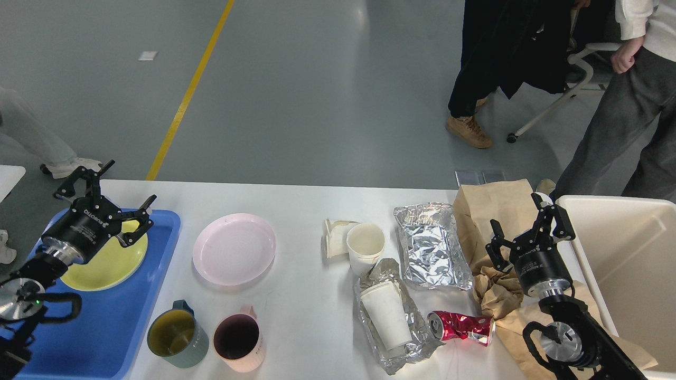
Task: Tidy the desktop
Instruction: 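Lift the left gripper up off the blue tray, then lower the left gripper onto the dark green mug and grasp it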
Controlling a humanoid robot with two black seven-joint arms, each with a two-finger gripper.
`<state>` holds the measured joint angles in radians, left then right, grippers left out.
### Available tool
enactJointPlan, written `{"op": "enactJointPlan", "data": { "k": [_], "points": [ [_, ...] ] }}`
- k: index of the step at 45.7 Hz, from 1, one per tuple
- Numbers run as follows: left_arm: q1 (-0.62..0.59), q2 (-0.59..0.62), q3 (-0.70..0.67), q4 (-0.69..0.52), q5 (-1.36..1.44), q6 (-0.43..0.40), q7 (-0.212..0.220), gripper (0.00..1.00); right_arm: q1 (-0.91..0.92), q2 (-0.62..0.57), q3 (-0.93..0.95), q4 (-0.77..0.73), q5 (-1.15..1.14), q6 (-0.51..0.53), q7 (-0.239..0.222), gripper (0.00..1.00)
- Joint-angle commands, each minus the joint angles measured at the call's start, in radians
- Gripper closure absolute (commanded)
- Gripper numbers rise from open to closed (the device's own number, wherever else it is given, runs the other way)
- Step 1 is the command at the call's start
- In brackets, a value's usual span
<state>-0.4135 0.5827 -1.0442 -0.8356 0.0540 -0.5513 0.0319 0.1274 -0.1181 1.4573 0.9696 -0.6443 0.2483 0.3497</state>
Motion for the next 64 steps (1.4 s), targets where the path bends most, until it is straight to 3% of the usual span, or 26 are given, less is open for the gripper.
{"op": "enactJointPlan", "data": {
  "k": [1, 7, 8, 11, 15, 19, 24, 29, 32, 37, 41, 47, 50, 54, 64],
  "points": [
    [-0.250, 0.204, 0.451, 0.004, 0.000, -0.010, 0.000, 0.03, 0.000, 0.000, 0.000, 0.000, 0.000, 0.000, 0.000, 0.00],
    [-0.604, 0.244, 1.035, 0.003, 0.003, -0.019, 0.003, 0.03, 0.000, 0.000, 0.000, 0.000, 0.002, 0.000, 0.000, 0.00],
    [-0.710, 0.237, 1.205, 0.003, 0.003, -0.016, 0.000, 0.03, -0.002, 0.000, 0.000, 0.000, 0.002, 0.000, 0.000, 0.00],
    [-0.933, 0.218, 1.546, 0.003, 0.003, -0.016, 0.002, 0.03, -0.002, 0.000, 0.000, 0.000, 0.000, 0.000, 0.000, 0.00],
    [-1.177, 0.068, 1.918, 0.000, 0.004, -0.019, 0.000, 0.03, -0.002, 0.000, 0.000, 0.001, 0.002, 0.000, 0.000, 0.00],
    [-1.304, -0.065, 2.130, -0.003, 0.003, -0.018, 0.003, 0.03, -0.002, -0.002, 0.000, 0.001, 0.000, 0.000, 0.000, 0.00],
    [-1.413, -0.156, 2.211, -0.040, 0.003, -0.030, 0.011, 0.03, -0.002, 0.000, 0.000, 0.001, 0.002, 0.000, 0.000, 0.00],
    [-1.531, -0.240, 2.270, -0.140, 0.003, -0.122, 0.026, 0.03, -0.002, 0.000, 0.000, 0.001, 0.002, 0.000, 0.000, 0.00],
    [-1.668, -0.316, 2.334, -0.209, -0.003, -0.177, 0.019, 0.03, -0.002, 0.000, 0.000, 0.001, 0.000, 0.000, 0.000, 0.00],
    [-1.818, -0.402, 2.405, -0.364, -0.068, -0.174, -0.012, 0.03, -0.002, 0.000, 0.000, 0.001, 0.000, 0.000, 0.000, 0.00],
    [-1.956, -0.432, 2.451, -0.505, -0.149, -0.179, -0.087, 0.03, -0.002, 0.000, 0.000, 0.001, 0.000, 0.000, 0.000, 0.00],
    [-2.160, -0.442, 2.523, -0.755, -0.227, -0.188, -0.295, 0.03, -0.002, 0.000, 0.000, 0.000, 0.000, 0.000, 0.000, 0.00],
    [-2.223, -0.460, 2.592, -0.844, -0.232, -0.190, -0.352, 0.03, -0.002, 0.000, 0.000, 0.000, 0.000, -0.001, 0.000, 0.00],
    [-2.279, -0.460, 2.672, -0.927, -0.232, -0.191, -0.357, 0.03, -0.002, 0.000, 0.000, 0.000, 0.000, 0.000, 0.000, 0.00],
    [-2.320, -0.440, 2.755, -0.927, -0.232, -0.303, -0.308, 0.03, -0.002, 0.000, 0.000, 0.000, 0.000, 0.000, 0.000, 0.00]
  ]
}}
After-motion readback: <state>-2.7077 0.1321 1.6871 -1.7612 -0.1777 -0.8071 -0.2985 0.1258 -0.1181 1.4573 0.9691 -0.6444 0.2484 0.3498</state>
